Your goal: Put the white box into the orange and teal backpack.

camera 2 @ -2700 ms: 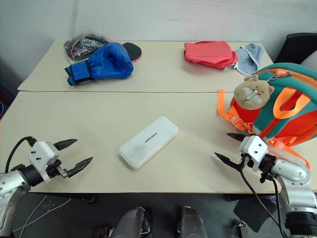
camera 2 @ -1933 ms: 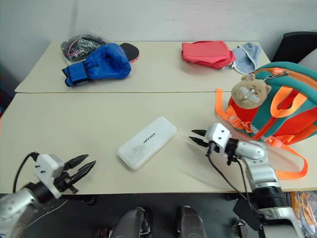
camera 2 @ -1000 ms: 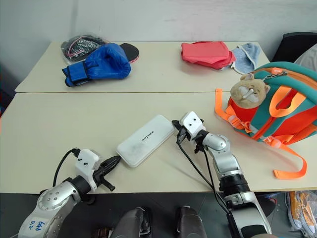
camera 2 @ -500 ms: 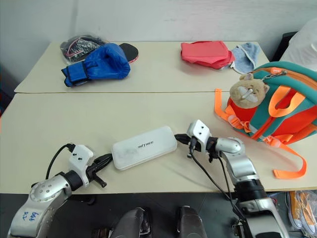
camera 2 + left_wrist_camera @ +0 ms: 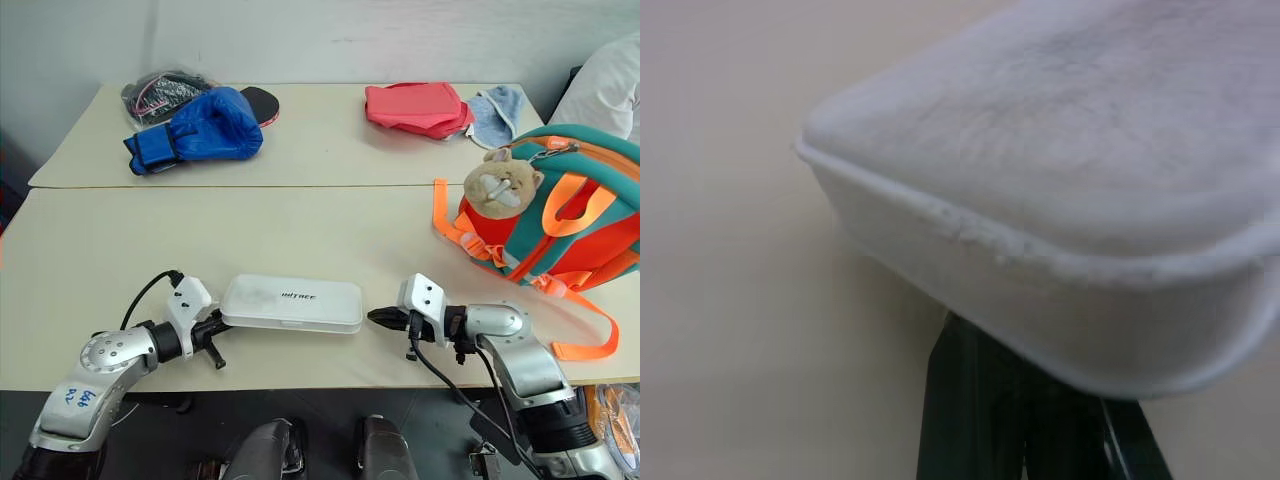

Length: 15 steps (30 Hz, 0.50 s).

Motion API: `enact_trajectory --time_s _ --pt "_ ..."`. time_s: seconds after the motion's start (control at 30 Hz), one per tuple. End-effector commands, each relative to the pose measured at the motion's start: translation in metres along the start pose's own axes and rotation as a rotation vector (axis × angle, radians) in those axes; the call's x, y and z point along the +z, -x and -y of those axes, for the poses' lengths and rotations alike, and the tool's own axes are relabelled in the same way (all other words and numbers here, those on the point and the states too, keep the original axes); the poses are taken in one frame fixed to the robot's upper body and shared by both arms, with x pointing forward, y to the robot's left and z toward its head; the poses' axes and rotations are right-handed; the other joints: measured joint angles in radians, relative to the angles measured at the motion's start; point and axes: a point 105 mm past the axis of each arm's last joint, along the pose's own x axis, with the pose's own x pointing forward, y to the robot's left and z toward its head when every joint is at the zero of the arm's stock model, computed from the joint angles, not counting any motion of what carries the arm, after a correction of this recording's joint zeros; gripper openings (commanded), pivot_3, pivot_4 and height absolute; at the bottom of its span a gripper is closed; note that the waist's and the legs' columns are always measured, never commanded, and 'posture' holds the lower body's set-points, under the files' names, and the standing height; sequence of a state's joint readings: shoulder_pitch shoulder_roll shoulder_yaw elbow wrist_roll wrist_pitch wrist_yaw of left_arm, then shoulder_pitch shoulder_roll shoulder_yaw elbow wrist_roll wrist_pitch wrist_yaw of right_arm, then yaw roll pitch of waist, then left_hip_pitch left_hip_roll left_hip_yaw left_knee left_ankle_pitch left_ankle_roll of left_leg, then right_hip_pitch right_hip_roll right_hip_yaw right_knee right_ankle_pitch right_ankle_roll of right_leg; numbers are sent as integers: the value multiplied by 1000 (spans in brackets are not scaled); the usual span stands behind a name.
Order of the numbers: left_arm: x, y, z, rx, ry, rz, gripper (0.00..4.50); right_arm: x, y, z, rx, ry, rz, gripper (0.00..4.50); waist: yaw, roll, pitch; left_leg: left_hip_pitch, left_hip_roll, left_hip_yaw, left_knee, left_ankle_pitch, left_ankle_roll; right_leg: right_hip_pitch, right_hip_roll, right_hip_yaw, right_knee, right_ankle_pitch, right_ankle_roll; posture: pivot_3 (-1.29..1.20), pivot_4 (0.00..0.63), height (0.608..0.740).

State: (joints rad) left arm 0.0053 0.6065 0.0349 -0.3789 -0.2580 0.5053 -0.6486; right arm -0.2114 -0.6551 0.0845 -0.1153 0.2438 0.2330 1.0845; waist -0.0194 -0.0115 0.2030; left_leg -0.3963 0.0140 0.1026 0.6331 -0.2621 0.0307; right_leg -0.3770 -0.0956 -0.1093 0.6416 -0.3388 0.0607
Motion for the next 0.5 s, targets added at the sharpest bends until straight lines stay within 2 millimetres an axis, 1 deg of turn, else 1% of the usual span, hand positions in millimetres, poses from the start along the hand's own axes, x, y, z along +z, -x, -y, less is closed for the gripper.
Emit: enact_trajectory --time_s 0.03,0.07,0.2,0.27,0.37,0.47,0.5 --pt "-6 13 -9 19 32 -42 418 8 10 4 -41 44 14 0 0 0 0 0 0 0 0 0 0 0 0 0 0 0 0 0 150 740" --pt "-8 18 -11 23 48 -54 593 8 12 4 -45 42 11 0 0 0 0 0 0 0 0 0 0 0 0 0 0 0 0 0 150 740" --pt "-23 54 -9 -100 185 -175 1812 3 20 8 -72 44 -13 0 -9 0 0 1 0 0 -1 0 -1 0 0 0 0 0 0 0 150 740" --pt "-25 66 -16 -107 263 -208 2407 2 22 9 -81 47 -18 0 -9 0 0 2 0 1 -2 0 -1 0 0 1 0 -1 -1 0 150 740" --pt "-19 72 -27 -109 434 -194 3284 1 24 12 -89 50 -24 0 -5 1 0 4 0 0 -3 0 -1 1 0 1 1 -1 -2 0 150 740" --pt "-8 72 -32 -170 604 -192 4222 0 25 14 -90 61 -33 0 4 1 1 4 0 0 -3 0 -2 1 0 0 2 -1 -2 0 150 740" --pt "-3 71 -37 -170 645 -188 4450 0 25 14 -90 62 -33 0 8 1 1 4 0 0 -3 0 -2 1 0 0 2 -1 -2 0 150 740"
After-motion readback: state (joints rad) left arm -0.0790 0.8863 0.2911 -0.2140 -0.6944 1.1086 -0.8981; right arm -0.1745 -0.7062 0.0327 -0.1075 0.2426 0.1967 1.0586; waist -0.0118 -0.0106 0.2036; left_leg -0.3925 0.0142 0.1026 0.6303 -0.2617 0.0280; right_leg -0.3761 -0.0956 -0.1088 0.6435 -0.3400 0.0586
